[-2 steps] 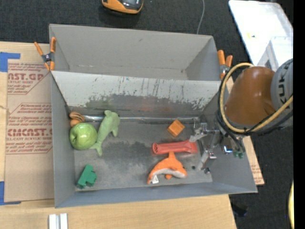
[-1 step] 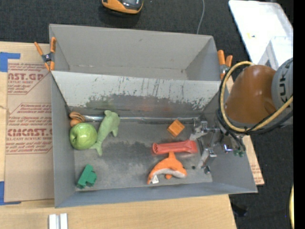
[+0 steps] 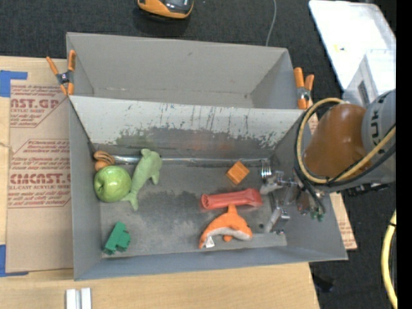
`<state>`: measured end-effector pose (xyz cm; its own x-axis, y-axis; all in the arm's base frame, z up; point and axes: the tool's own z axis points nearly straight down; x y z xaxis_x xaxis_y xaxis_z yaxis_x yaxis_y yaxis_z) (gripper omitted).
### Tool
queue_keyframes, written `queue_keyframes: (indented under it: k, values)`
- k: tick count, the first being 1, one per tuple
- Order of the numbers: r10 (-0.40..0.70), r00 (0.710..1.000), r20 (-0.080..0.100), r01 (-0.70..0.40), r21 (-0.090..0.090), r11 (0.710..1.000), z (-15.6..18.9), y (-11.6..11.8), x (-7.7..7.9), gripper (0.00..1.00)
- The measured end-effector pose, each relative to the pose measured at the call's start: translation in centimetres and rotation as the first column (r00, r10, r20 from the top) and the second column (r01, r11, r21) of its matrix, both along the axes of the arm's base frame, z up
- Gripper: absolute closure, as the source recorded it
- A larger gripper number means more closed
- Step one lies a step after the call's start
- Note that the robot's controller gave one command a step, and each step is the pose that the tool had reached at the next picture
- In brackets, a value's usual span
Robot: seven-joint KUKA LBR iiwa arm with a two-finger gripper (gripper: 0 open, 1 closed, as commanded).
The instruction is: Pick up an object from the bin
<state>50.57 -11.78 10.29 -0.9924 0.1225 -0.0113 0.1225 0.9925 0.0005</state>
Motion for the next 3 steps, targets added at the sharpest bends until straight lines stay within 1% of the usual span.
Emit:
queue_keyframes:
  k: [1,2,3]
  values:
    - [0.058,0.998,-0.005,-0.058,-0.002,0.998,-2.6,0.2,-2.2,0.0]
    - [0.006,1.0,-0.009,-0.006,0.0,1.0,-2.9,-0.2,-1.8,0.0]
    - [0.072,0.997,0.009,-0.072,-0.008,0.997,-2.9,1.5,-2.1,0.0]
